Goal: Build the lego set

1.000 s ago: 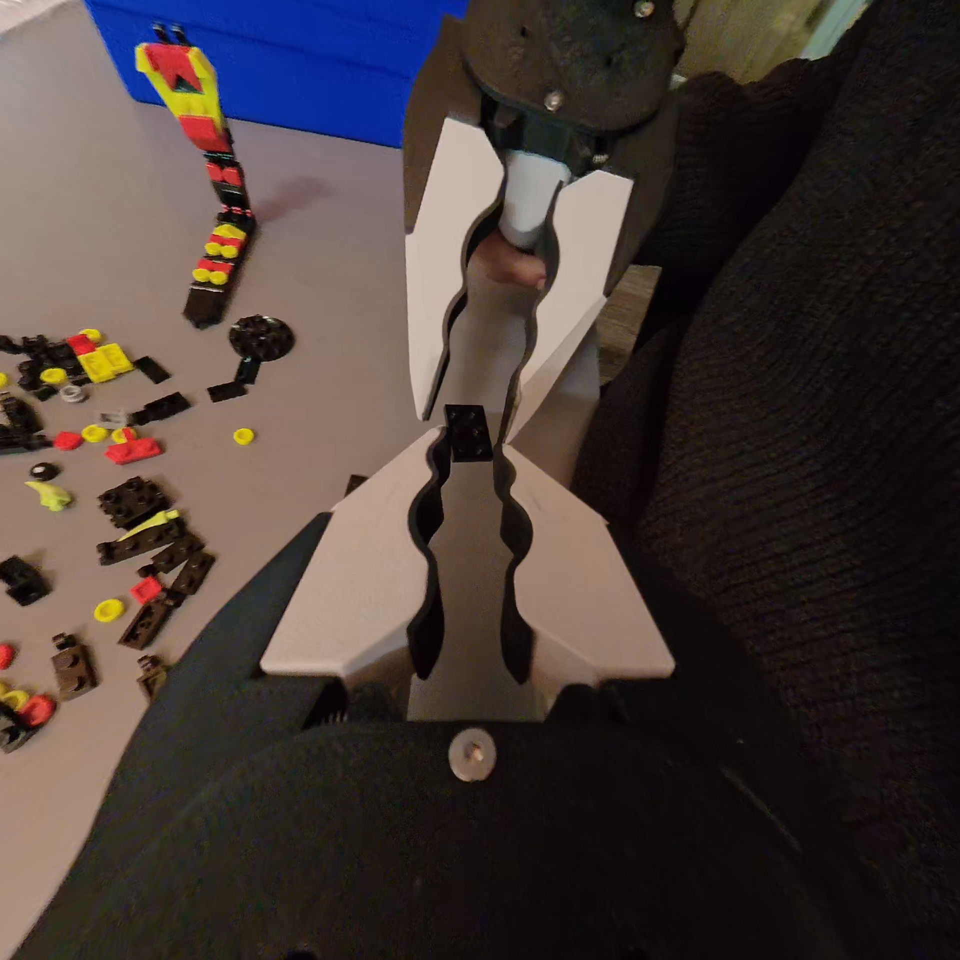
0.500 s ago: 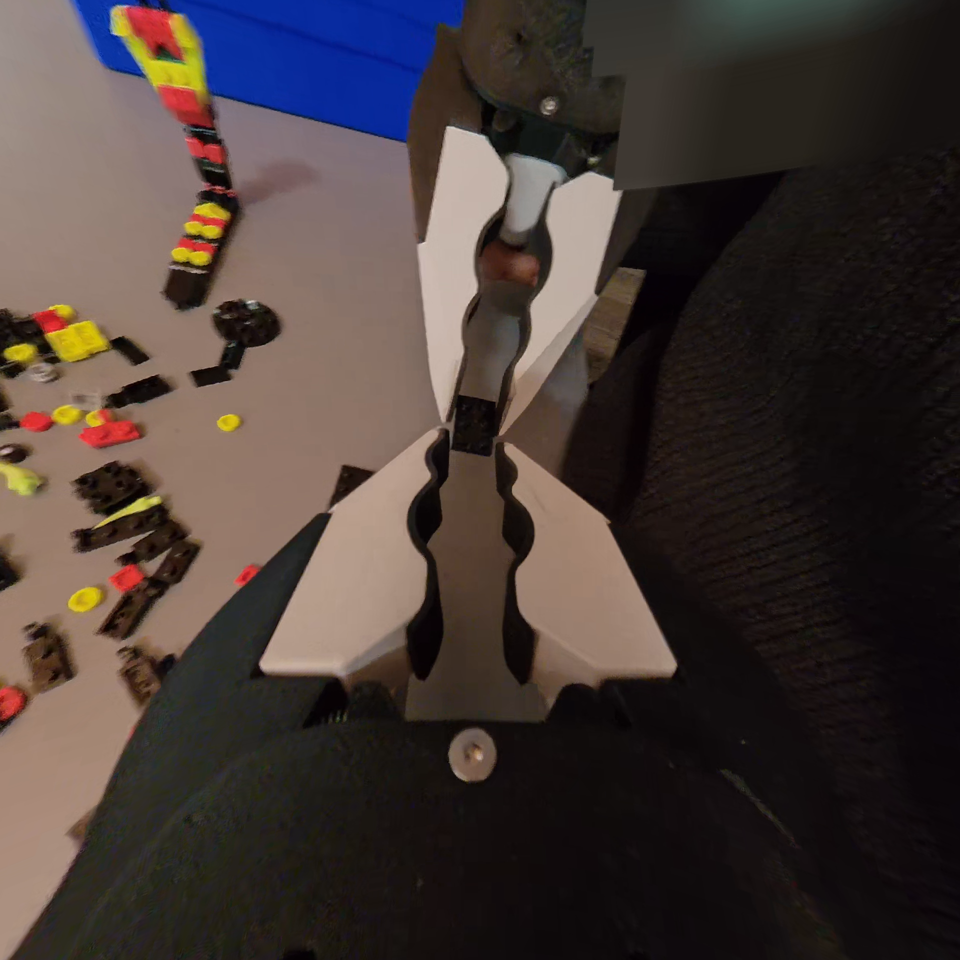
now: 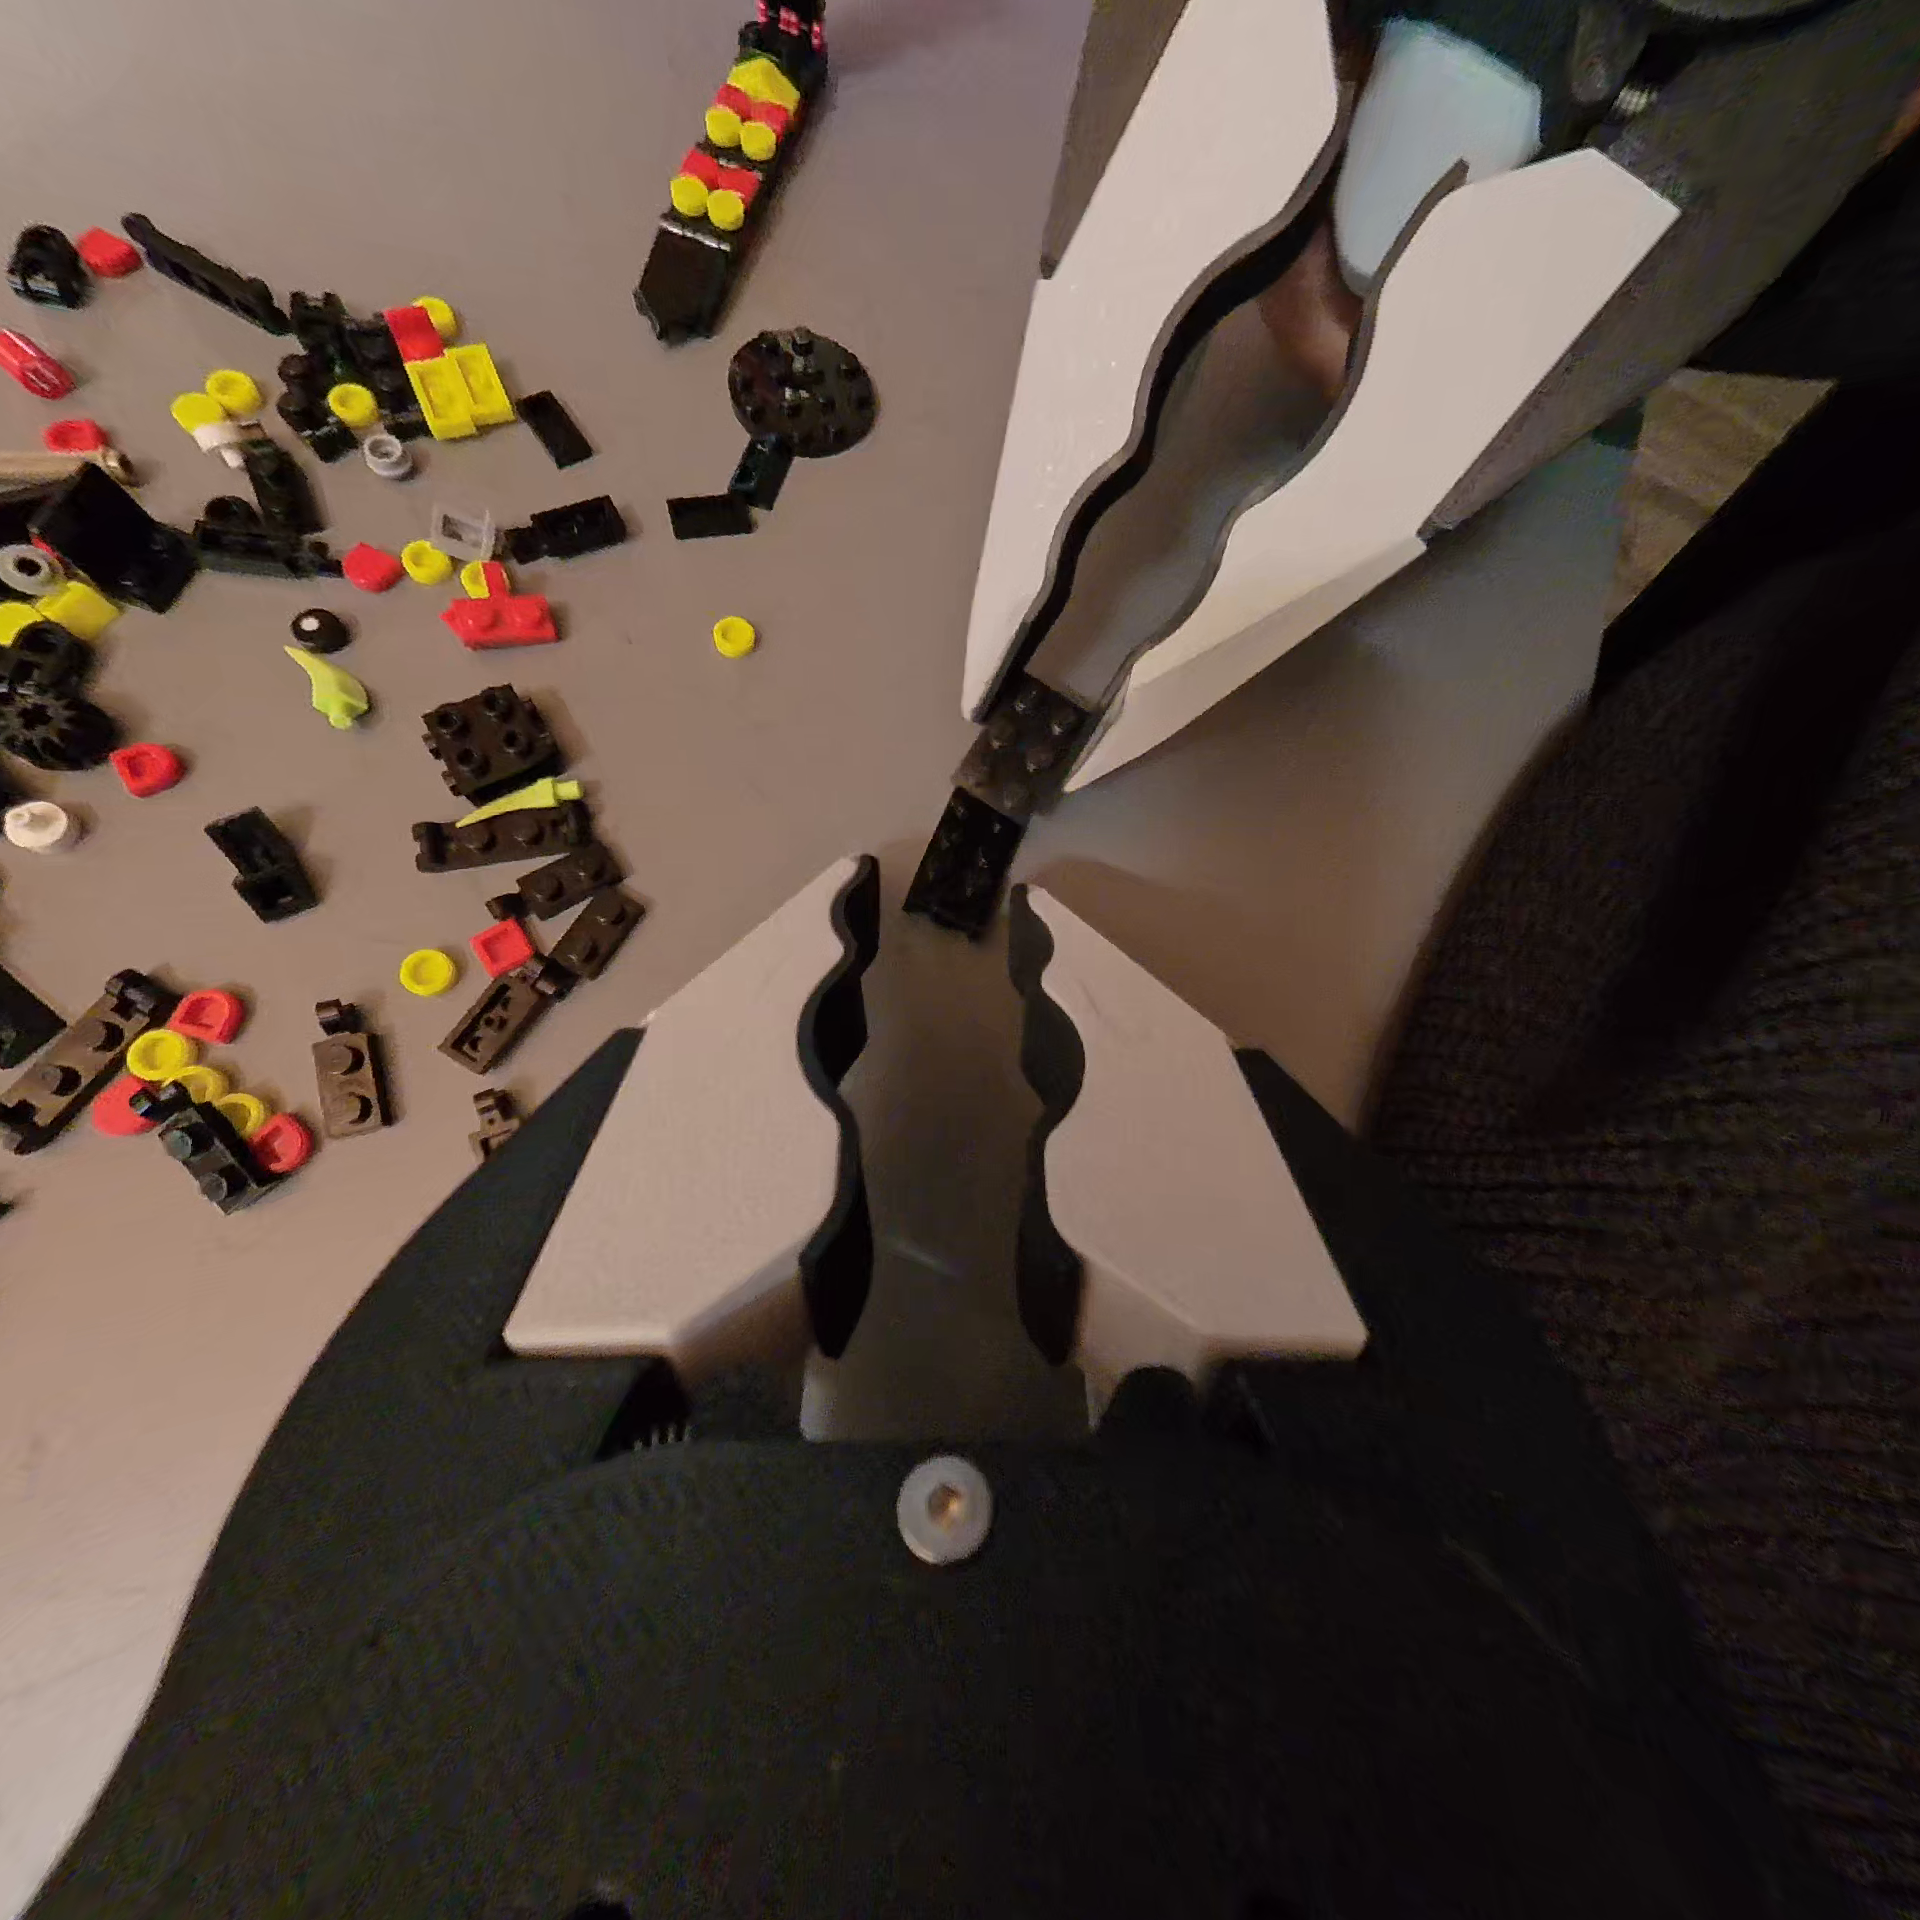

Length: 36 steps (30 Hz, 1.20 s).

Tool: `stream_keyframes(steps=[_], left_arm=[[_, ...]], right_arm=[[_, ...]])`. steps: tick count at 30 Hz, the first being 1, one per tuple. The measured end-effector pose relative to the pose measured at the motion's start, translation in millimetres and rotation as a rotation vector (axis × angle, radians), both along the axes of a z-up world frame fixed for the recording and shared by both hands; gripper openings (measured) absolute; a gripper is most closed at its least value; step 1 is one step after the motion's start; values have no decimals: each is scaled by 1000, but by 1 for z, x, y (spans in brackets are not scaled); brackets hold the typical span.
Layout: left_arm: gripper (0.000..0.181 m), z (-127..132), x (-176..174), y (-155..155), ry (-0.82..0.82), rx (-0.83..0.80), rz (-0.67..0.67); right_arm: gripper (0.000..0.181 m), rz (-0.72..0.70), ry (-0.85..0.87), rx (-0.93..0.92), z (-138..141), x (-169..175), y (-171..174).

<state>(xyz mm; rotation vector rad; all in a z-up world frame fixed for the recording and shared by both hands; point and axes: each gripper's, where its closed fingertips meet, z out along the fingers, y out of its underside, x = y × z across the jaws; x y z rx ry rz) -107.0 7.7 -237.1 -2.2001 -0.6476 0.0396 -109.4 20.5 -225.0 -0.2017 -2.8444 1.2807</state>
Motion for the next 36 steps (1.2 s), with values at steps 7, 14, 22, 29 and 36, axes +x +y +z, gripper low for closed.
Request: stream_keyframes(steps=[7,14,22,29,36], left_arm=[[16,0,1,0,-37,17,-5],[14,-3,3,2,-34,-2,-21],[13,-3,4,2,-40,-1,-24],[14,-3,5,3,-38,-2,-33],[14,-3,6,3,-39,-2,-34]], right_arm=[[15,64,2,8,-5,-3,-1],[15,114,-1,19,-9,0,-4],[15,166,14,30,-12,2,-4],[14,210,32,24,-11,2,-4],[20,244,34,22,-11,3,-3]])
